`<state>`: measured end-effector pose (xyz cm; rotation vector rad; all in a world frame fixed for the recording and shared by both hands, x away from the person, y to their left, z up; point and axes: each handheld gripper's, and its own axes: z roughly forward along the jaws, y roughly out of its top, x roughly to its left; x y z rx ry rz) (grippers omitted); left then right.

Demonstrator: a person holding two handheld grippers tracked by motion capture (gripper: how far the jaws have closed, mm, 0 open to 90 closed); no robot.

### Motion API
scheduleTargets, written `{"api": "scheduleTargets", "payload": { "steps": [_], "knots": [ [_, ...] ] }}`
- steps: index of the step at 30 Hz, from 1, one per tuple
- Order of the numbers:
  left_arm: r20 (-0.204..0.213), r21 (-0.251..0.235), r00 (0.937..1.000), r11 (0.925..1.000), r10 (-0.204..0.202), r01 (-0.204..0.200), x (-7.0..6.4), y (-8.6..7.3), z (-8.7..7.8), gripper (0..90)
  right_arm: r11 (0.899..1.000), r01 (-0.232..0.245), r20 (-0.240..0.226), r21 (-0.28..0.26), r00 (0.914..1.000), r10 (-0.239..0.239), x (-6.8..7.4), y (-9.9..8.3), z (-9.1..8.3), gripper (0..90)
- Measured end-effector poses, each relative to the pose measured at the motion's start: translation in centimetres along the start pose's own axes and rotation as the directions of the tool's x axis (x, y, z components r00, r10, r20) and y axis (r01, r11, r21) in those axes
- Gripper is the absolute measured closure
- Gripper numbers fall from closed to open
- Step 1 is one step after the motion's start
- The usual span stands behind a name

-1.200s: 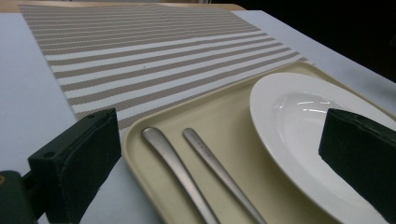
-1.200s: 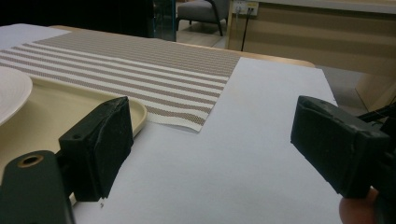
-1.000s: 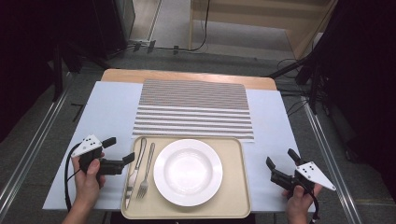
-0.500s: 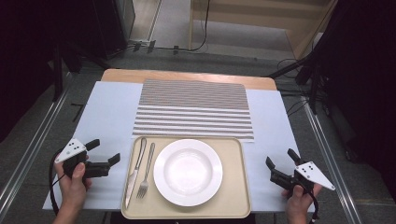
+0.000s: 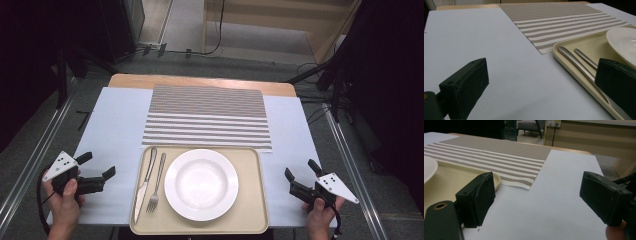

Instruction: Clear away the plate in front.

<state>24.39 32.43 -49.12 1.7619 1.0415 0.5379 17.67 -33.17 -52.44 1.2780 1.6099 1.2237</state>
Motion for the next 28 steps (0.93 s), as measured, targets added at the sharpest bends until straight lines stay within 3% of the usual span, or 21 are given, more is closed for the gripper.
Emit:
{"api": "scheduleTargets", "payload": {
  "steps": [7,28],
  "knots": [
    [-0.03,-0.016,0.9995,0.9999,0.003,-0.003,0.8,-0.5,-1.1,0.0,1.0,0.002,-0.003,-0.002,1.0,-0.002,-0.1,0.0,0.0,13.5],
    [-0.02,-0.023,0.9995,0.9995,-0.022,0.022,1.1,-1.3,-0.6,0.0,1.0,0.009,-0.007,0.0,0.9999,-0.009,0.0,0.0,0.0,13.5]
  ]
}}
